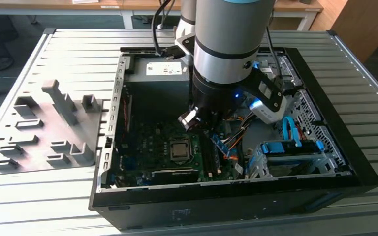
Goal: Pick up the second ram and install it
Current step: 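Insert the second ram into the second slot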
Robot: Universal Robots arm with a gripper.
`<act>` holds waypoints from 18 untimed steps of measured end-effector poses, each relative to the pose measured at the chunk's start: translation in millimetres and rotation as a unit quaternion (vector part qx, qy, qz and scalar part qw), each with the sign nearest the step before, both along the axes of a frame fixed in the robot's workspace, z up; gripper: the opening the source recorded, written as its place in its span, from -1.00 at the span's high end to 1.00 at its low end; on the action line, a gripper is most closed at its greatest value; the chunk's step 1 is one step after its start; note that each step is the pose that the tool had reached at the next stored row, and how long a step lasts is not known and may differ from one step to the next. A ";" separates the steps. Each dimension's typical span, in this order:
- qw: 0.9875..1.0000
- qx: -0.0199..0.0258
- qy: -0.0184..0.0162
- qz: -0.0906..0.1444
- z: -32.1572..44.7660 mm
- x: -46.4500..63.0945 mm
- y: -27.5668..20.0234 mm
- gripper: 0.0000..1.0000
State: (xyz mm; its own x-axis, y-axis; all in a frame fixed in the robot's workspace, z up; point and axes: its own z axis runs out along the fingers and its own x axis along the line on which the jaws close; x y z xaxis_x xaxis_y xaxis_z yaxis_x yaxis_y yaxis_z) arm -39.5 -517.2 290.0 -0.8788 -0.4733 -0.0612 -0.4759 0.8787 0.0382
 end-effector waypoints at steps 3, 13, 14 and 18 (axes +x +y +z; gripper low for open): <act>1.000 0.000 0.000 -0.006 0.0 0.0 0.0 0.72; 1.000 0.000 0.000 -0.026 0.0 0.0 0.0 0.72; 1.000 0.000 0.000 -0.028 0.0 0.0 0.0 0.72; 0.999 0.000 0.000 -0.040 0.0 0.0 0.0 0.72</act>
State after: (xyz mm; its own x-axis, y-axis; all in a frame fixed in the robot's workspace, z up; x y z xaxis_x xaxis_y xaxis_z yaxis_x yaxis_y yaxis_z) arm -39.5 -517.2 289.9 -0.9136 -0.4020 -0.0612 -0.4046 0.9137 0.0382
